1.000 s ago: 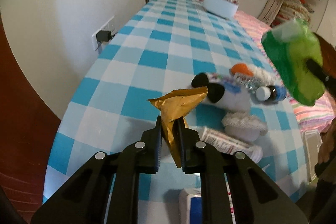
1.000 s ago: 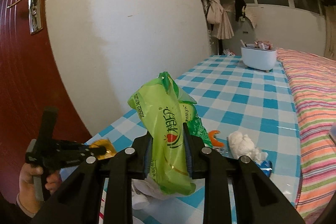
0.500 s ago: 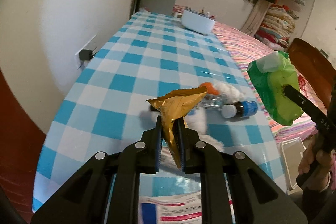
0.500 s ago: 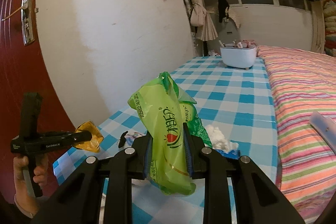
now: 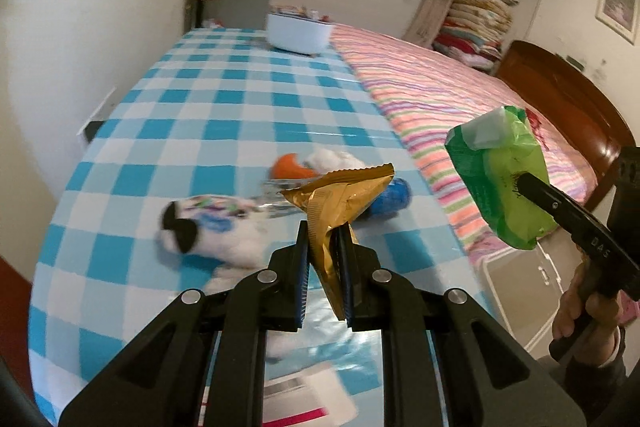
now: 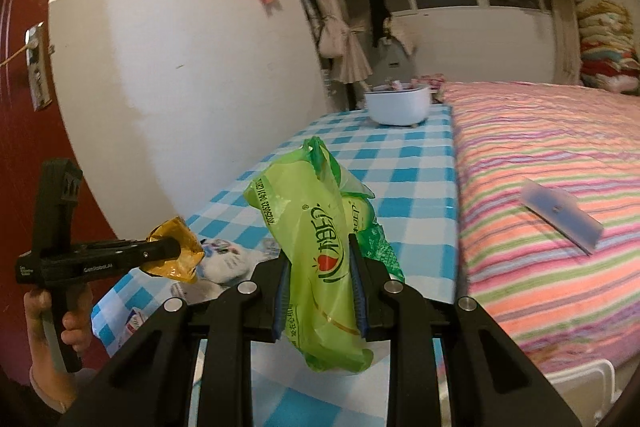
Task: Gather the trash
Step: 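Carry both items to the white bin and open both grippers to drop them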
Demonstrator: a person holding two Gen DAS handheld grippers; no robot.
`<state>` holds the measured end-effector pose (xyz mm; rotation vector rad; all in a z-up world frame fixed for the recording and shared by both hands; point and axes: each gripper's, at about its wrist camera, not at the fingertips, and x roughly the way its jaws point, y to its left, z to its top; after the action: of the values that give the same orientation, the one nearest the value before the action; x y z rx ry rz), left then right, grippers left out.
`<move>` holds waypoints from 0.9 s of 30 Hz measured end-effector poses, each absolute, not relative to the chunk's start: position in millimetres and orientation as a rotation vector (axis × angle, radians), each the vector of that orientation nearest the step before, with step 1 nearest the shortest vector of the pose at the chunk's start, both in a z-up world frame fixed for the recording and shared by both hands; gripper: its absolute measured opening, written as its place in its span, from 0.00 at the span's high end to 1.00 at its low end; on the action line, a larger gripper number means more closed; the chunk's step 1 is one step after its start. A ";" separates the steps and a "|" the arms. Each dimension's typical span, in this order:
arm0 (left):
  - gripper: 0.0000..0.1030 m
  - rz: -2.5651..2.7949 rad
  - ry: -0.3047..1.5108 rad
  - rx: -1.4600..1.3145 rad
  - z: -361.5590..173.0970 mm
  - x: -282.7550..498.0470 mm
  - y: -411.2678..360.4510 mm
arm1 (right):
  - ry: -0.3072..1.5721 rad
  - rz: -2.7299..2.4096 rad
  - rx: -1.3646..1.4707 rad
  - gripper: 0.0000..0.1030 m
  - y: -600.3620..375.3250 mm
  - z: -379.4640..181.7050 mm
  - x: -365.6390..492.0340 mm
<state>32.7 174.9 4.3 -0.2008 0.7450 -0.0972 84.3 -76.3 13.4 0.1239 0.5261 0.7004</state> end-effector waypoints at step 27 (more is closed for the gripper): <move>0.87 -0.412 0.805 -0.017 -4.7 50.1 -1.7 | 0.588 0.271 0.266 0.73 -228.3 -34.0 40.5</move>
<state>50.1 -1.7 -4.7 -0.0171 0.8052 -0.4121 40.5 -228.3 -34.0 0.2656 0.5879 0.2708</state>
